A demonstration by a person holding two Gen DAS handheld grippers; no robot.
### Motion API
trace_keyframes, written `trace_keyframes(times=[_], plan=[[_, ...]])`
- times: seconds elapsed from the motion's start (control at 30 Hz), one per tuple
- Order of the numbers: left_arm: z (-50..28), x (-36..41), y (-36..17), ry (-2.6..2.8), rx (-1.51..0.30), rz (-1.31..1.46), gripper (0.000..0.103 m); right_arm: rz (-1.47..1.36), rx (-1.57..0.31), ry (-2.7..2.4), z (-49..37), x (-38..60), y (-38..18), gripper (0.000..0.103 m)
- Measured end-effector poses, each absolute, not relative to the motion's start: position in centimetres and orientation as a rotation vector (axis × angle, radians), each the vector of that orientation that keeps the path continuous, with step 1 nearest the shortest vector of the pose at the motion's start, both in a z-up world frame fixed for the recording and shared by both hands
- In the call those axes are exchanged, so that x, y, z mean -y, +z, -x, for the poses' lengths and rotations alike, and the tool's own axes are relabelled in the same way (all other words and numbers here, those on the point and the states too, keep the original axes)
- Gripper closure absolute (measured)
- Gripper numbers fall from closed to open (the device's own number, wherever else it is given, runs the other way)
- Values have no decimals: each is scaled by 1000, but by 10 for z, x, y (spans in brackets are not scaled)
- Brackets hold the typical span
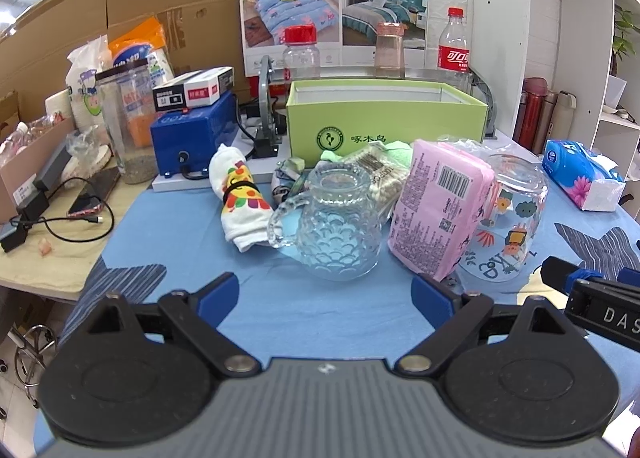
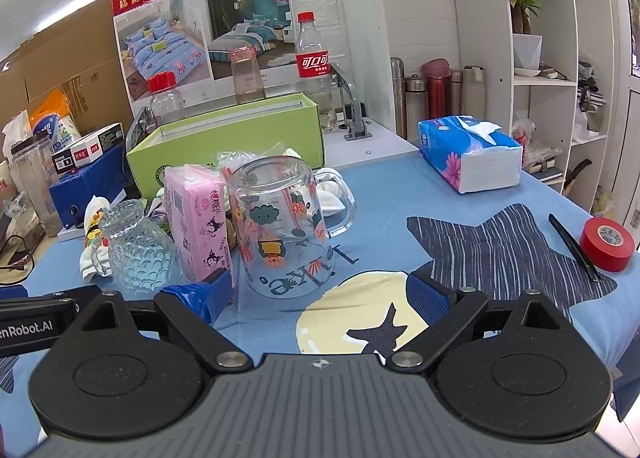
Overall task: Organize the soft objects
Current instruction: 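Move both tools toward the soft items on the table, then grasp the colourful sock bundle with the left gripper while the right grasps the white towel bundle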
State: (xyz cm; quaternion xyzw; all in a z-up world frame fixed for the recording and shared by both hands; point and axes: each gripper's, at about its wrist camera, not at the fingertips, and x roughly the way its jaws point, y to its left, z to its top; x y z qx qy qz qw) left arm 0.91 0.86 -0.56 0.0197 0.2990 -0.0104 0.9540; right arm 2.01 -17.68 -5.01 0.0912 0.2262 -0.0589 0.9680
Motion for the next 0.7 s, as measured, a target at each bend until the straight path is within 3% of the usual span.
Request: trace_keyframes(times=[0.23, 0.4, 0.57, 0.7], plan=[[-16, -16, -8, -10, -638, -39, 10, -177, -474, -108, -26, 176, -54, 21], [-28, -62, -3, 63, -689, -80, 10, -126, -490, -107, -34, 186, -51, 22], [-89, -123, 18, 165, -719, 113, 10, -111, -437, -141, -44, 207, -30, 22], [-158, -122, 22, 168, -763, 149, 10, -130, -376, -167, -52, 226, -16, 22]])
